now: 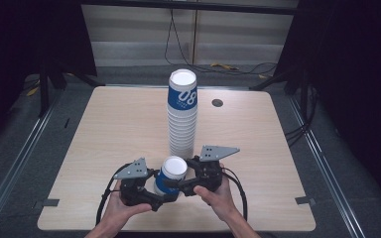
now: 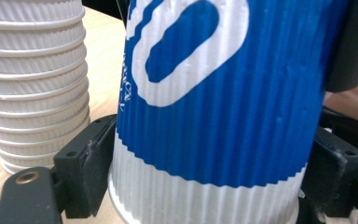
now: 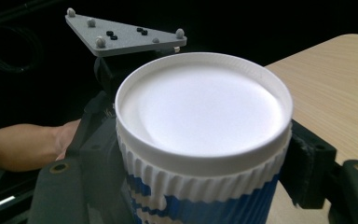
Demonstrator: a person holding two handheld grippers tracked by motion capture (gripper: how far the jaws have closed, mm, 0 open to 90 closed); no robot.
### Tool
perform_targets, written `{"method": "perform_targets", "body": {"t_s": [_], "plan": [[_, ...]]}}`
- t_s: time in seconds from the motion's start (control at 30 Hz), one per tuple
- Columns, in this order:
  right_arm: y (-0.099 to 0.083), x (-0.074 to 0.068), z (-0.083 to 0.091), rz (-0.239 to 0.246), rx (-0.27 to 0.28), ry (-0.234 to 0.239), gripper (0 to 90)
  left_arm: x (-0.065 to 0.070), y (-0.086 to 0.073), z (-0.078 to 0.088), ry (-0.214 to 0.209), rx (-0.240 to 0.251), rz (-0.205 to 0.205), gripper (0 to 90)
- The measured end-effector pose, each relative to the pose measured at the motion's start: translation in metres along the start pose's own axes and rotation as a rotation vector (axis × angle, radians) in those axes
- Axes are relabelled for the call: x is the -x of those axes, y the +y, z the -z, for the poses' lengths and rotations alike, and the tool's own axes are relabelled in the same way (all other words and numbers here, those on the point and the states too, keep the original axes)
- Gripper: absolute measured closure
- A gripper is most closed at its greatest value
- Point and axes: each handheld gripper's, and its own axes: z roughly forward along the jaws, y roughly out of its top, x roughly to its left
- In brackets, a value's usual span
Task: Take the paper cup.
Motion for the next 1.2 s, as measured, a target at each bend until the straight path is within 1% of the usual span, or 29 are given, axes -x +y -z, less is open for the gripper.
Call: {"method": "perform_targets", "body": {"t_s": [0.13, 0.17, 0.23, 0.3, 0.33, 0.37, 0.43, 0.53, 0.6, 0.67, 0.77, 0.87, 1.03, 1.13, 1.2], "plan": [[0.001, 0.000, 0.000, 0.019, -0.005, 0.012, 25.8, 0.001, 0.002, 0.001, 0.002, -0.015, -0.016, 15.9], [0.001, -0.001, 0.000, 0.020, -0.007, 0.012, 24.8, 0.000, 0.003, 0.002, -0.006, -0.012, -0.014, 15.9], [0.002, -0.001, 0.000, 0.025, -0.015, 0.013, 21.2, 0.000, 0.003, 0.003, -0.006, -0.009, -0.009, 16.0], [0.002, -0.003, -0.001, 0.034, -0.017, 0.013, 15.5, -0.001, 0.003, 0.004, -0.006, -0.010, -0.002, 16.0], [0.002, -0.003, -0.001, 0.034, -0.017, 0.013, 15.5, -0.001, 0.003, 0.004, -0.006, -0.010, -0.002, 16.0], [0.003, -0.004, -0.002, 0.044, -0.024, 0.001, 14.2, -0.001, 0.003, 0.004, -0.006, -0.011, 0.001, 16.0], [0.003, -0.005, -0.001, 0.044, -0.028, 0.004, 14.1, -0.001, 0.003, 0.005, -0.007, -0.020, -0.006, 16.1], [0.004, -0.004, 0.001, 0.044, -0.029, -0.004, 13.9, -0.001, 0.003, 0.006, -0.001, -0.036, -0.001, 16.0], [0.005, -0.004, 0.003, 0.041, -0.021, -0.002, 13.8, -0.002, 0.002, 0.006, -0.002, -0.040, 0.011, 16.0], [0.006, -0.004, 0.006, 0.042, -0.017, -0.005, 13.8, -0.003, 0.004, 0.008, 0.005, -0.056, 0.023, 16.1], [0.004, -0.004, 0.011, 0.034, -0.019, -0.016, 13.7, -0.004, 0.005, 0.012, 0.009, -0.061, 0.023, 16.2], [0.001, -0.003, 0.015, 0.030, -0.029, -0.029, 13.7, -0.004, 0.006, 0.016, 0.011, -0.073, 0.028, 16.2], [0.000, -0.002, 0.016, 0.039, -0.063, -0.024, 13.7, -0.007, 0.005, 0.019, 0.027, -0.105, 0.034, 16.2], [-0.001, -0.001, 0.015, 0.044, -0.069, -0.015, 13.7, -0.010, 0.004, 0.021, 0.024, -0.123, 0.047, 16.2], [-0.001, 0.000, 0.014, 0.046, -0.084, -0.016, 13.7, -0.011, 0.004, 0.021, 0.024, -0.139, 0.043, 16.2]]}}
